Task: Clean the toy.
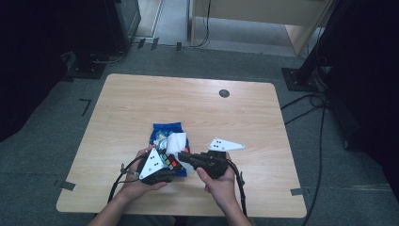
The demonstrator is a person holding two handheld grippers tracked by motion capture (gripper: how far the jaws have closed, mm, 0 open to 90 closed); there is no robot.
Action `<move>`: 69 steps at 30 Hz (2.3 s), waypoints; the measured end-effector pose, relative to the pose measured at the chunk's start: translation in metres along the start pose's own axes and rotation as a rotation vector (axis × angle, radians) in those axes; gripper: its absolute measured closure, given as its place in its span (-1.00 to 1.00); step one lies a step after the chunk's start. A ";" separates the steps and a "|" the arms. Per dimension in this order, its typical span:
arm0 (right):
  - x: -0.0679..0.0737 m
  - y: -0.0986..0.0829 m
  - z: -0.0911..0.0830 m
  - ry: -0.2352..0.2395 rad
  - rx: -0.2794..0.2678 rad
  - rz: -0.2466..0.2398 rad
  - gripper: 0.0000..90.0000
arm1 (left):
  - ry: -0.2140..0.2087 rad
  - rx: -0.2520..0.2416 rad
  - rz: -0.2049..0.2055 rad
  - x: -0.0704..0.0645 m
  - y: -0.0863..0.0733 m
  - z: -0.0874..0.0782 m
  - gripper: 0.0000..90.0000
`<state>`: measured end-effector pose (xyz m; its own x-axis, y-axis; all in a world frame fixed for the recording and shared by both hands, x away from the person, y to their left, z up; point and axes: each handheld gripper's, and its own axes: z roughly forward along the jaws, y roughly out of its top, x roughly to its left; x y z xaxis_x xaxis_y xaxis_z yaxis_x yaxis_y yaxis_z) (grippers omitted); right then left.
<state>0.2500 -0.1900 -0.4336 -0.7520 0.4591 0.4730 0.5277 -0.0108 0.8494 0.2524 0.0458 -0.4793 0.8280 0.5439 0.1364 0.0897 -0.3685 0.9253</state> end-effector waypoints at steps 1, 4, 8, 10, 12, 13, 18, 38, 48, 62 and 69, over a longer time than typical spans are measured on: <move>-0.004 -0.001 -0.002 -0.013 -0.003 0.010 0.98 | 0.003 -0.008 -0.009 0.002 0.000 -0.002 -0.25; -0.018 -0.004 -0.007 -0.063 -0.013 0.051 0.98 | 0.013 -0.028 -0.029 0.008 0.002 -0.007 -0.25; -0.032 -0.010 -0.010 -0.196 0.011 0.048 0.99 | 0.030 -0.045 -0.044 0.016 0.002 -0.012 -0.25; -0.036 -0.013 -0.010 -0.275 0.022 0.051 1.00 | 0.036 -0.065 -0.065 0.019 0.003 -0.016 -0.25; -0.039 -0.016 -0.010 -0.330 0.029 0.060 0.99 | 0.037 -0.075 -0.073 0.021 0.004 -0.018 -0.25; -0.041 -0.017 -0.009 -0.342 0.031 0.068 0.98 | 0.038 -0.077 -0.074 0.021 0.004 -0.018 -0.25; -0.031 -0.013 -0.008 -0.366 -0.032 0.051 0.23 | 0.043 -0.078 -0.078 0.019 0.005 -0.017 -0.25; 0.005 -0.014 0.024 -0.206 -0.054 0.192 -0.31 | 0.033 -0.058 -0.017 -0.006 0.006 -0.007 -0.25; 0.007 -0.011 0.026 -0.246 -0.023 0.181 -0.23 | 0.044 -0.040 -0.053 -0.007 0.006 -0.007 -0.34; -0.051 -0.006 -0.032 -0.714 -0.119 0.014 -0.23 | 0.109 -0.034 -0.182 0.028 0.000 -0.022 -0.64; -0.079 -0.021 -0.037 -0.857 -0.043 -0.026 -0.23 | 0.156 -0.041 -0.243 0.046 -0.005 -0.032 -0.64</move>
<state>0.2840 -0.2595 -0.4800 -0.1967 0.9721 0.1279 0.4859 -0.0166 0.8739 0.2728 0.0967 -0.4660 0.6895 0.7231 -0.0412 0.2496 -0.1838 0.9507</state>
